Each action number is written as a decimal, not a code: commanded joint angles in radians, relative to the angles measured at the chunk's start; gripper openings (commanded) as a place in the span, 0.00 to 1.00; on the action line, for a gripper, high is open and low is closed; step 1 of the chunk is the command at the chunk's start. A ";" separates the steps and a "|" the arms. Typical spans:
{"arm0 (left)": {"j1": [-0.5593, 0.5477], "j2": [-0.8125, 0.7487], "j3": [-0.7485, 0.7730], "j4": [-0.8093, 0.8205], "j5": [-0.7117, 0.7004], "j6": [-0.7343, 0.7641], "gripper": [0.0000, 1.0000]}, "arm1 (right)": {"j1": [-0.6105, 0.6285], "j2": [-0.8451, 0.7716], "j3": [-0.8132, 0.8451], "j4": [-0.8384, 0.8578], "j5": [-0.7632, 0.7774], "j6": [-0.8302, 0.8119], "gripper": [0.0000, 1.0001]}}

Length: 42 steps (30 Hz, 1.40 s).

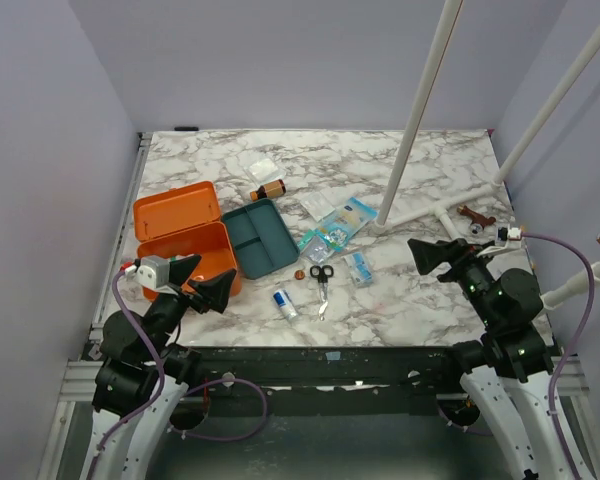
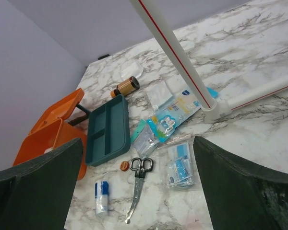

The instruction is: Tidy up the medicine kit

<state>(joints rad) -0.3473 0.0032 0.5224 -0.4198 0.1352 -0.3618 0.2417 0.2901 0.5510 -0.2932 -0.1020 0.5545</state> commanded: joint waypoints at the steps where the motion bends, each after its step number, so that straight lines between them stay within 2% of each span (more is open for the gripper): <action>1: -0.005 -0.117 0.026 -0.022 0.045 0.011 0.98 | -0.004 0.000 0.018 -0.038 0.074 0.050 1.00; 14: -0.005 -0.141 0.028 -0.011 0.077 -0.003 0.98 | -0.006 0.055 0.042 -0.067 0.065 0.092 1.00; 20: -0.005 -0.121 0.039 -0.024 0.101 0.016 0.99 | -0.005 0.077 0.041 -0.064 -0.023 0.010 1.00; 34: -0.005 0.012 0.053 -0.044 0.153 0.017 0.99 | 0.002 0.421 0.131 -0.048 -0.185 -0.019 0.90; 38: -0.005 0.053 0.059 -0.057 0.146 0.018 0.98 | 0.089 0.504 0.164 -0.052 -0.116 -0.015 0.89; 42: -0.004 0.089 0.065 -0.072 0.138 0.019 0.98 | 0.266 0.577 0.188 -0.047 0.035 0.003 0.89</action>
<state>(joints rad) -0.3492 0.0536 0.5568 -0.4618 0.2596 -0.3588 0.3813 0.8162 0.6998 -0.3412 -0.1955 0.5526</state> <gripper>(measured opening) 0.985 0.893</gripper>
